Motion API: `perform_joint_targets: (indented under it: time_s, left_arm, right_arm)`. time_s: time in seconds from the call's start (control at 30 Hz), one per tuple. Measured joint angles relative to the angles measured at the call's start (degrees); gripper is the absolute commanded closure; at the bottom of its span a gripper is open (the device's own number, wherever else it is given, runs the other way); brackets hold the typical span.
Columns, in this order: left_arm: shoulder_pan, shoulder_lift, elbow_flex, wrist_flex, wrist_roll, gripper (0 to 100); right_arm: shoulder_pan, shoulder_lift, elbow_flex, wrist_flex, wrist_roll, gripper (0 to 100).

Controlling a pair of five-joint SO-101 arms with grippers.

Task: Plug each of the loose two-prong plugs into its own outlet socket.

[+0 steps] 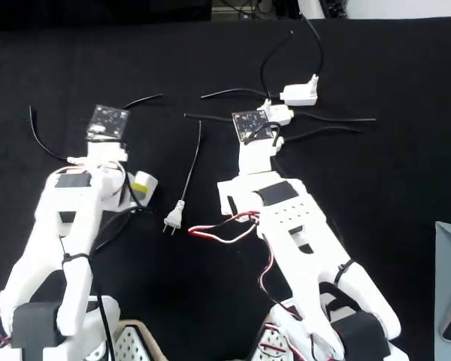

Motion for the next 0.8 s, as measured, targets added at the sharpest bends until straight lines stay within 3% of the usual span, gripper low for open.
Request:
perform_joint_targets:
  time_s: [0.27,0.4,0.6,0.8]
  left_arm:
    - [-3.78,7.03,-2.02,-2.29,0.0,72]
    - [-3.87,7.56,-5.63,1.85,0.0,72]
    - [-0.09,8.7,-9.14,6.95,0.26,72]
    - [1.41,15.21,-9.23,2.2,-1.32,78]
  right_arm:
    - [0.0,0.0,0.0,0.0,0.0,85.4]
    - [0.0,0.0,0.0,0.0,0.0,85.4]
    - [0.0,0.0,0.0,0.0,0.0,85.4]
    - [0.0,0.0,0.0,0.0,0.0,85.4]
